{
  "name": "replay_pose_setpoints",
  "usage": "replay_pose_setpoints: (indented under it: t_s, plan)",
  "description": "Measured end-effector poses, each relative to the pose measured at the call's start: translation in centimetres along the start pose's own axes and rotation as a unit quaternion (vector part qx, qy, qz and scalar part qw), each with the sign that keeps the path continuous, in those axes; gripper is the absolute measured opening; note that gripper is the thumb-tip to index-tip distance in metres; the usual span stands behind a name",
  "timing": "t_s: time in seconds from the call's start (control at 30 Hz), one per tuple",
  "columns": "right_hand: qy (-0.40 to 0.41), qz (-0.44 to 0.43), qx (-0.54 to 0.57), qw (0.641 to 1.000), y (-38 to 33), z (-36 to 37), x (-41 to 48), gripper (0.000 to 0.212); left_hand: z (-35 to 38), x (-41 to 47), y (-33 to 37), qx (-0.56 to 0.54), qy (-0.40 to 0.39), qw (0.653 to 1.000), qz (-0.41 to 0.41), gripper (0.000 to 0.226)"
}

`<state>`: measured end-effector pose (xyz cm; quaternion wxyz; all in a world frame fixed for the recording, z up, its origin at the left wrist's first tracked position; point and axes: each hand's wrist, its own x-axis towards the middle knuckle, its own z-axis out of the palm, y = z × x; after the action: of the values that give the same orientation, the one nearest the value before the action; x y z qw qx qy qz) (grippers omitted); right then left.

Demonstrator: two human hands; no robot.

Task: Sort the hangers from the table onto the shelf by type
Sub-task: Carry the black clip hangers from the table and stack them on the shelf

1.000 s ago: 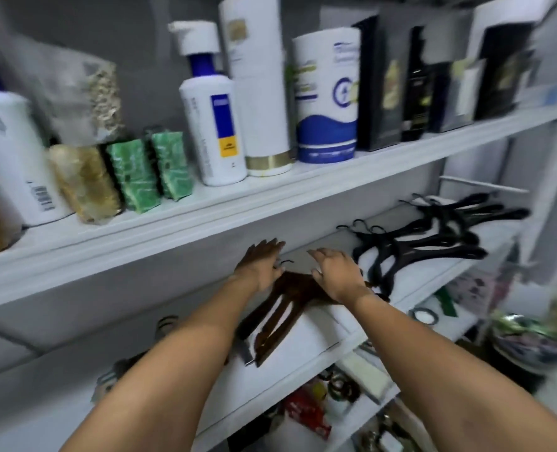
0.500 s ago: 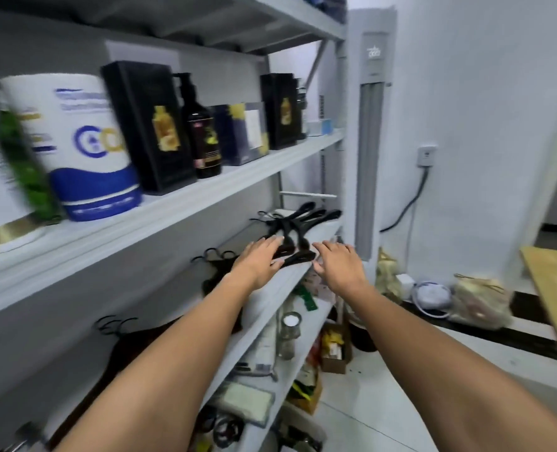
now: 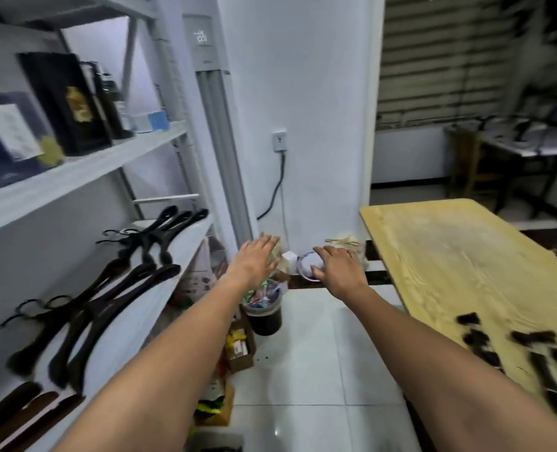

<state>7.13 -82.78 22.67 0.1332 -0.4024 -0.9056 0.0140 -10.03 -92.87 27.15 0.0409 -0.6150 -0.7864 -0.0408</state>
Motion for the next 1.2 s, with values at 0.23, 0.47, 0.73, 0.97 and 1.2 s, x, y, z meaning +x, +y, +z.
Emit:
replay_pose_setpoints:
  t_s: [0.23, 0.47, 0.73, 0.97, 1.2]
  plan:
    - [-0.016, 0.120, -0.024, 0.992, 8.9, 1.1, -1.9, 0.049, 3.7, 7.6, 7.8, -0.027, -0.029, 0.994, 0.101, 0.058]
    - [-0.040, 0.222, -0.059, 0.972, 16.0, 2.1, -3.6, 0.050, 8.0, 13.6, 15.2, -0.064, -0.073, 0.972, 0.214, 0.057]
    - [-0.056, 0.361, -0.059, 0.929, 21.3, 3.7, -5.5, 0.051, 11.9, 19.0, 22.0, -0.064, -0.143, 0.922, 0.353, 0.058]
    - [-0.054, 0.459, -0.055, 0.885, 23.4, 5.4, -9.3, 0.050, 15.7, 21.0, 26.8, -0.044, -0.180, 0.876, 0.445, 0.058]
    - [-0.061, 0.538, -0.039, 0.840, 24.8, 6.3, -14.0, 0.053, 19.4, 19.4, 31.8, -0.024, -0.208, 0.819, 0.535, 0.058]
